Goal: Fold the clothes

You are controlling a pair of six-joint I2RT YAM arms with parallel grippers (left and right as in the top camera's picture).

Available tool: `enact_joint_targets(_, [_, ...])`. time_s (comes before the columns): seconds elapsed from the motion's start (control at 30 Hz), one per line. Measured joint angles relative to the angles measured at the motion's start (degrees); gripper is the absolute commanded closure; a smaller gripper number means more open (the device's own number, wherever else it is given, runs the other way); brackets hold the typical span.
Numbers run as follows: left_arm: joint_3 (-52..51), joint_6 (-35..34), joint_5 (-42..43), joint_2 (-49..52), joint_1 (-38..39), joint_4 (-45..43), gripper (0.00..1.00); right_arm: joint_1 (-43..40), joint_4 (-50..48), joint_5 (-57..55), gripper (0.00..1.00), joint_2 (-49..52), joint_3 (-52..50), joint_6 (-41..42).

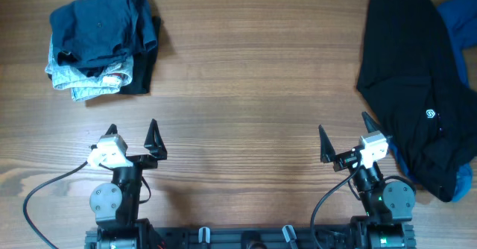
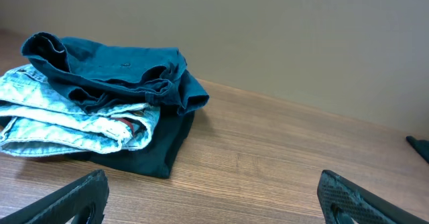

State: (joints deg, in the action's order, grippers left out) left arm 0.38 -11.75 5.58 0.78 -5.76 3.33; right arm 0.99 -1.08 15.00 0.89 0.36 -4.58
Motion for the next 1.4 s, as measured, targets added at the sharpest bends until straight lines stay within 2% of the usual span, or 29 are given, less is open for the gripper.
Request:
enact_joint_targets(0.2, [0.00, -0.17, -0.20, 0.00, 7.37, 0.09, 0.00, 0.00, 0.00, 0.00, 0.00, 0.00, 0.00, 0.00])
enact_joint_targets(1.4, [0.00, -0.17, -0.22, 0.00, 7.37, 0.09, 0.00, 0.00, 0.00, 0.00, 0.00, 0.00, 0.00, 0.00])
